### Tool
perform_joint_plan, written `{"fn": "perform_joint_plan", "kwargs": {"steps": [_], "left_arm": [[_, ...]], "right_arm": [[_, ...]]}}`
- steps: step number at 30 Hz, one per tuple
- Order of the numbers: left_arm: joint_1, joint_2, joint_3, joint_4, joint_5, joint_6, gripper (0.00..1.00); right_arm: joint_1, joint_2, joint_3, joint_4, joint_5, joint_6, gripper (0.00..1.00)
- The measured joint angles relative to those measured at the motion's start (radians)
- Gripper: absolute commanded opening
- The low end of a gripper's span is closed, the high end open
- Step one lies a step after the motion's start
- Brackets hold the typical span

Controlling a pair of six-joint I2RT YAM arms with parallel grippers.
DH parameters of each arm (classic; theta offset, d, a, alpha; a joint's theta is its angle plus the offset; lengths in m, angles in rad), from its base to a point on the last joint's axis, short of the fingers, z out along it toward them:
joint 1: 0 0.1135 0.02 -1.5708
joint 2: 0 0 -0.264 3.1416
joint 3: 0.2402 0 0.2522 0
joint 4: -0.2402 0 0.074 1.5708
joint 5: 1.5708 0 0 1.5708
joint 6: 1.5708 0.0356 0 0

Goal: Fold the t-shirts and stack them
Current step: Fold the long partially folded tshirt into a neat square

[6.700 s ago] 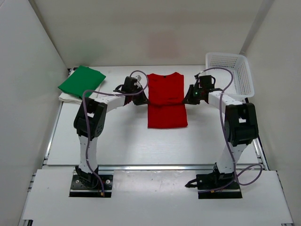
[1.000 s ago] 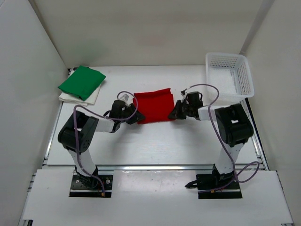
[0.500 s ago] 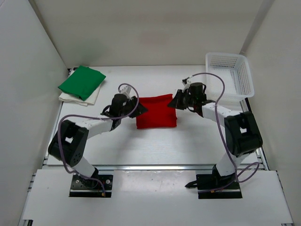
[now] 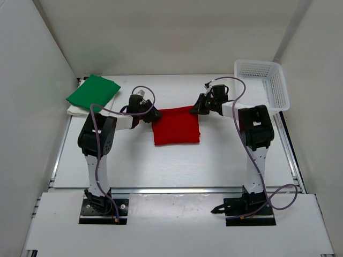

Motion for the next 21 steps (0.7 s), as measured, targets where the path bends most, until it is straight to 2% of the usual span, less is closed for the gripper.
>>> {"fn": "perform_joint_plan", "kwargs": {"steps": [2, 5, 7, 8, 10, 12, 15, 17, 19, 20, 21], "left_arm": [[0.01, 0.001, -0.003, 0.013, 0.001, -0.009, 0.45], [0.027, 0.0, -0.04, 0.083, 0.021, -0.048, 0.57], [0.047, 0.0, -0.074, 0.146, 0.056, -0.089, 0.69], [0.058, 0.0, -0.086, 0.179, 0.076, -0.115, 0.81], [0.077, -0.003, -0.104, 0.237, 0.103, -0.153, 0.99], [0.095, -0.016, -0.129, 0.28, 0.122, -0.172, 0.99], [0.114, -0.062, -0.179, 0.292, 0.115, -0.175, 0.99], [0.123, -0.113, -0.214, 0.278, 0.095, -0.156, 0.99], [0.13, -0.183, -0.256, 0.262, 0.077, -0.133, 0.83], [0.135, -0.222, -0.278, 0.26, 0.067, -0.121, 0.64], [0.139, -0.257, -0.3, 0.258, 0.06, -0.111, 0.45]], "right_arm": [[-0.005, 0.031, 0.042, -0.011, -0.004, -0.001, 0.01], [-0.003, 0.07, 0.084, -0.013, -0.014, -0.002, 0.0], [0.0, 0.098, 0.103, -0.018, -0.018, -0.002, 0.0], [-0.001, 0.111, 0.11, -0.016, -0.026, 0.001, 0.0], [-0.001, 0.117, 0.118, -0.014, -0.038, 0.005, 0.0], [0.0, 0.116, 0.119, -0.015, -0.042, 0.005, 0.0], [0.0, 0.105, 0.115, -0.019, -0.043, 0.003, 0.01], [-0.001, 0.076, 0.1, -0.024, -0.039, 0.001, 0.08], [0.0, 0.018, 0.063, -0.034, -0.038, 0.002, 0.19], [0.0, -0.014, 0.046, -0.033, -0.038, 0.005, 0.26], [0.0, -0.053, 0.027, -0.032, -0.039, 0.008, 0.47]]}}
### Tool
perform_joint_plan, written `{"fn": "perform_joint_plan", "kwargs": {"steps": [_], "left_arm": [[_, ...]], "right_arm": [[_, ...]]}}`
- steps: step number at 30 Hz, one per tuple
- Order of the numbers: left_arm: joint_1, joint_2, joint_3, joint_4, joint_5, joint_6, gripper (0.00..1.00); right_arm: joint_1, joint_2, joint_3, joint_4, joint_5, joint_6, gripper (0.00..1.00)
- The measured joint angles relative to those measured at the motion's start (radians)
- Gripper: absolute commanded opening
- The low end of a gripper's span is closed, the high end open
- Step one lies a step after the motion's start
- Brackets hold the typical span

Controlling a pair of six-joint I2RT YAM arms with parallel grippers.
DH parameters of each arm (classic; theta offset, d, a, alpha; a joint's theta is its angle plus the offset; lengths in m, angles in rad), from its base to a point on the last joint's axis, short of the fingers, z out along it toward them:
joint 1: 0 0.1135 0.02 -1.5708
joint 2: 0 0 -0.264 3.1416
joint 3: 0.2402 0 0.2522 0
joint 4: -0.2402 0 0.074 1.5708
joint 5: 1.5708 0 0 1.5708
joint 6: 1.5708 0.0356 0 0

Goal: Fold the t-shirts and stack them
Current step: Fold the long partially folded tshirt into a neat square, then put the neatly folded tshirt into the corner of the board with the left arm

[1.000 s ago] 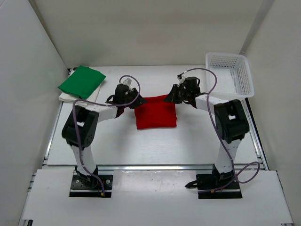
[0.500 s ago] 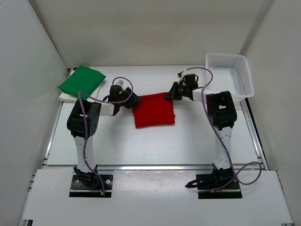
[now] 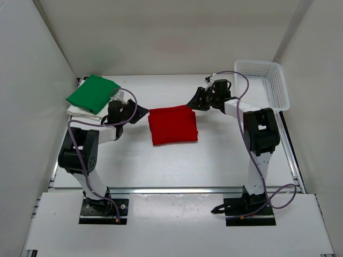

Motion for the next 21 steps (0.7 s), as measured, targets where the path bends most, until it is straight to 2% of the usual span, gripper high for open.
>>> {"fn": "perform_joint_plan", "kwargs": {"steps": [1, 2, 4, 5, 7, 10, 15, 16, 18, 20, 21], "left_arm": [[0.003, -0.04, -0.027, -0.004, -0.014, 0.02, 0.39], [0.004, -0.069, -0.047, -0.014, -0.029, 0.036, 0.39], [-0.002, -0.114, -0.079, -0.051, -0.061, 0.084, 0.49], [-0.009, -0.124, -0.088, -0.076, -0.081, 0.105, 0.52], [-0.029, -0.124, -0.1, -0.13, -0.117, 0.14, 0.68], [-0.06, -0.113, -0.127, -0.2, -0.146, 0.181, 0.81], [-0.091, -0.087, -0.14, -0.17, -0.122, 0.19, 0.83], [-0.095, -0.07, -0.122, -0.166, -0.119, 0.191, 0.82], [-0.118, -0.008, -0.055, -0.166, -0.115, 0.196, 0.73], [-0.151, 0.07, 0.025, -0.16, -0.102, 0.193, 0.38], [-0.171, 0.111, 0.06, -0.162, -0.1, 0.191, 0.3]], "right_arm": [[0.001, -0.04, -0.018, 0.001, 0.002, 0.003, 0.56], [0.005, -0.079, -0.036, 0.008, 0.004, 0.004, 0.58], [0.011, -0.163, -0.084, 0.04, 0.014, 0.001, 0.64], [0.016, -0.209, -0.119, 0.058, 0.022, 0.007, 0.64], [0.03, -0.301, -0.213, 0.111, 0.038, 0.018, 0.65], [0.049, -0.425, -0.369, 0.179, 0.045, 0.048, 0.67], [0.062, -0.53, -0.55, 0.24, 0.046, 0.077, 0.67], [0.062, -0.542, -0.575, 0.246, 0.048, 0.08, 0.67], [0.061, -0.571, -0.622, 0.252, 0.048, 0.084, 0.67], [0.058, -0.599, -0.656, 0.259, 0.048, 0.086, 0.67], [0.057, -0.61, -0.665, 0.259, 0.048, 0.087, 0.67]]}}
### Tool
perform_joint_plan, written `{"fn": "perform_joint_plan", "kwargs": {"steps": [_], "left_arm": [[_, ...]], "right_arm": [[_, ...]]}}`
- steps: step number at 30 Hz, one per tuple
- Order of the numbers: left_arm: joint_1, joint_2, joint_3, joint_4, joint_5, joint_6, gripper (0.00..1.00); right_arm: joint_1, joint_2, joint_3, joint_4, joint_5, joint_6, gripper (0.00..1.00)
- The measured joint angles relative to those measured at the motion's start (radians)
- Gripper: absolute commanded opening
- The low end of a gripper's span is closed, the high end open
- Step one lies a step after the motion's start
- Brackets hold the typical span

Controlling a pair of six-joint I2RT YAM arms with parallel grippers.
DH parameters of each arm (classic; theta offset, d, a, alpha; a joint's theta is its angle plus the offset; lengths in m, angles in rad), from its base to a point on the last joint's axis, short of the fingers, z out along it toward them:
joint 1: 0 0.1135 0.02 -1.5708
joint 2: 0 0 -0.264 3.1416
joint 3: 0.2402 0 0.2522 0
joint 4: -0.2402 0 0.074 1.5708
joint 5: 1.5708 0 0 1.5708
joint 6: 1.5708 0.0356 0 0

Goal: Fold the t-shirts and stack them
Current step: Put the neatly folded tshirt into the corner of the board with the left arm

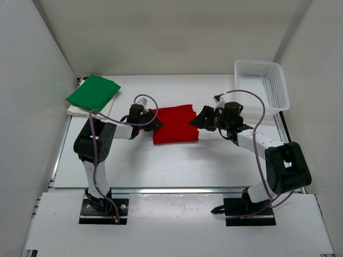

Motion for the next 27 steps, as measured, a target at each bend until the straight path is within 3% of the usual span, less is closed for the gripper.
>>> {"fn": "perform_joint_plan", "kwargs": {"steps": [2, 4, 8, 13, 18, 22, 24, 25, 26, 27], "left_arm": [[-0.03, 0.06, 0.039, 0.023, 0.023, -0.01, 0.08], [-0.052, 0.084, 0.075, 0.019, 0.032, -0.022, 0.0], [-0.069, 0.099, 0.162, -0.075, 0.032, -0.014, 0.0], [-0.025, 0.142, 0.437, -0.244, 0.069, 0.013, 0.0], [0.106, 0.139, 0.69, -0.355, 0.104, 0.048, 0.0], [0.282, 0.074, 0.691, -0.351, 0.114, 0.046, 0.02], [0.394, 0.01, 0.604, -0.321, 0.106, 0.037, 0.18], [0.452, -0.027, 0.54, -0.298, 0.097, 0.027, 0.33], [0.507, -0.058, 0.481, -0.282, 0.085, 0.016, 0.53], [0.572, -0.089, 0.414, -0.261, 0.077, -0.004, 0.98]], "right_arm": [[-0.006, -0.02, -0.011, 0.006, -0.003, 0.0, 0.66], [-0.018, -0.043, -0.028, 0.02, -0.005, 0.0, 0.67], [-0.048, -0.115, -0.101, 0.043, -0.006, 0.003, 0.67], [-0.076, -0.192, -0.217, 0.068, -0.008, 0.019, 0.66], [-0.084, -0.209, -0.249, 0.056, -0.008, 0.019, 0.66], [-0.075, -0.206, -0.249, 0.056, -0.019, 0.019, 0.67], [-0.067, -0.199, -0.249, 0.059, -0.025, 0.019, 0.67], [-0.06, -0.193, -0.249, 0.06, -0.028, 0.019, 0.67], [-0.052, -0.188, -0.249, 0.062, -0.033, 0.019, 0.66], [-0.044, -0.183, -0.249, 0.063, -0.037, 0.018, 0.67]]}}
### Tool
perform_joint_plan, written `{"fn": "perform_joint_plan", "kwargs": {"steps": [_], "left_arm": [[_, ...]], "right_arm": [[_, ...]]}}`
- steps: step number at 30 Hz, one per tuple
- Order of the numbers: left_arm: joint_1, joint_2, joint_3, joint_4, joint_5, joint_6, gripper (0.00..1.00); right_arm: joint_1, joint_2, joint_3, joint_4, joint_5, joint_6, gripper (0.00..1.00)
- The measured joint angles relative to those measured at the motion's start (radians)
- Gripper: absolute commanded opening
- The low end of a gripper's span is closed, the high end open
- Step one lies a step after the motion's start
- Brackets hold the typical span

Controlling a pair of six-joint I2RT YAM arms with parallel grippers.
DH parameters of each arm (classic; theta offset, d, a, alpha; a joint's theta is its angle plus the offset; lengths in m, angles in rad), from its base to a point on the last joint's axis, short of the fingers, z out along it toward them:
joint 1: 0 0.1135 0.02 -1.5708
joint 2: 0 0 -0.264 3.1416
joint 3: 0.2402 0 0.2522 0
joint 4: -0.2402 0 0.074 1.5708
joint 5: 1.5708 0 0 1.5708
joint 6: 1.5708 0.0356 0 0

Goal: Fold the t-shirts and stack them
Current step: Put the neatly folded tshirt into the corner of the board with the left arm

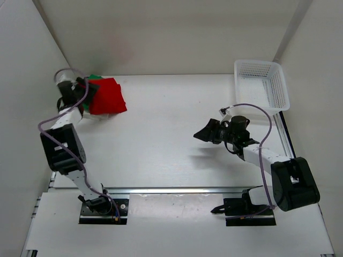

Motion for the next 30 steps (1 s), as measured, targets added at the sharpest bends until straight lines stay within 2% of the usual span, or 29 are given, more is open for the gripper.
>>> {"fn": "perform_joint_plan", "kwargs": {"steps": [5, 6, 7, 8, 9, 12, 16, 19, 24, 30], "left_arm": [[0.274, -0.081, -0.353, 0.156, -0.012, -0.155, 0.99], [0.311, -0.082, -0.397, 0.156, -0.019, -0.173, 0.98], [0.333, -0.082, -0.424, 0.146, -0.027, -0.185, 0.99], [0.344, -0.085, -0.446, 0.138, -0.036, -0.191, 0.99], [0.345, -0.094, -0.461, 0.134, -0.044, -0.196, 0.98], [0.315, -0.177, -0.521, 0.15, -0.056, -0.206, 0.99], [0.23, -0.331, -0.589, 0.184, -0.08, -0.198, 0.98], [0.122, -0.417, -0.606, 0.187, -0.105, -0.157, 0.98], [-0.141, -0.527, -0.61, 0.109, -0.142, -0.027, 0.99], [-0.454, -0.541, -0.612, -0.019, -0.151, 0.111, 0.98]], "right_arm": [[0.049, 0.015, 0.0, -0.007, -0.005, -0.016, 0.69], [0.063, 0.015, 0.0, -0.008, -0.005, -0.019, 0.73], [0.077, 0.015, 0.0, -0.007, -0.004, -0.021, 0.77], [0.091, 0.015, -0.003, -0.004, -0.003, -0.022, 0.91], [0.101, 0.015, -0.01, 0.001, -0.001, -0.021, 0.99], [0.129, 0.013, -0.049, 0.008, 0.012, -0.026, 0.99], [0.153, -0.006, -0.119, 0.0, 0.04, -0.026, 1.0], [0.165, -0.03, -0.167, 0.002, 0.053, -0.025, 0.99], [0.183, -0.035, -0.205, 0.028, 0.073, -0.029, 0.99], [0.195, -0.036, -0.226, 0.074, 0.077, -0.04, 1.0]]}}
